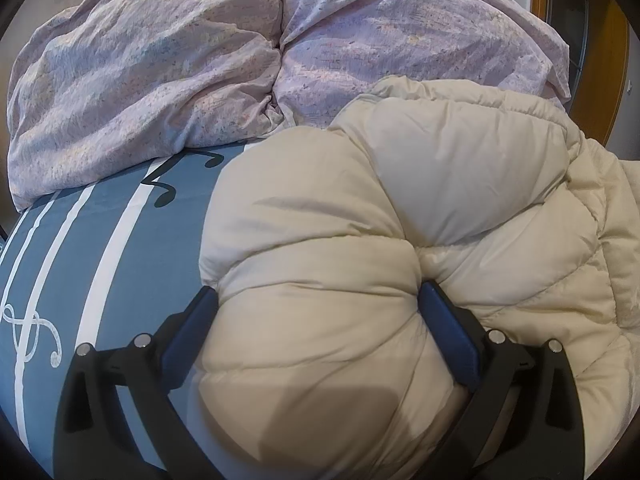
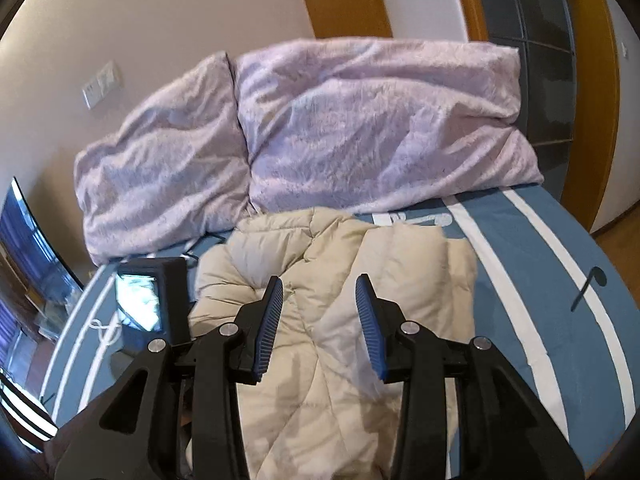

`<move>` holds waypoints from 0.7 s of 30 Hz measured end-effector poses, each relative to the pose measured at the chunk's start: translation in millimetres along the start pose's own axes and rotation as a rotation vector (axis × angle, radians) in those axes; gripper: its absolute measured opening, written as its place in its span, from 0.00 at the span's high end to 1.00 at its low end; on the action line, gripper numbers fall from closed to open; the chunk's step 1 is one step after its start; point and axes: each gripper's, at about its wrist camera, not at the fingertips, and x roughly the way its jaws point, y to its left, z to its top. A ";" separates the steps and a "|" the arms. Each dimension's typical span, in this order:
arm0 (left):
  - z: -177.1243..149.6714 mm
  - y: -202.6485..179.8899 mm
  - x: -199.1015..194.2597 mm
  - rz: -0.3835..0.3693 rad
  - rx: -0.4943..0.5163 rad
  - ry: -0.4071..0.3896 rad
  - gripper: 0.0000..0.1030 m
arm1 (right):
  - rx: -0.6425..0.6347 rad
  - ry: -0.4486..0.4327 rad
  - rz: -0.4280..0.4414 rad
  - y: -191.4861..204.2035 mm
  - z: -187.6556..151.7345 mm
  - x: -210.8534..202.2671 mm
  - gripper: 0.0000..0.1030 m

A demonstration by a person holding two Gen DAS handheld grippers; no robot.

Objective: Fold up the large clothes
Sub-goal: 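Grasp the folded jacket bundle with the left gripper while the right gripper grasps its edge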

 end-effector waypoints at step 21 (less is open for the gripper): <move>0.3 0.7 -3.6 -0.045 -0.045 -0.011 0.03 | 0.044 0.106 -0.259 -54.1 -30.8 97.2 0.62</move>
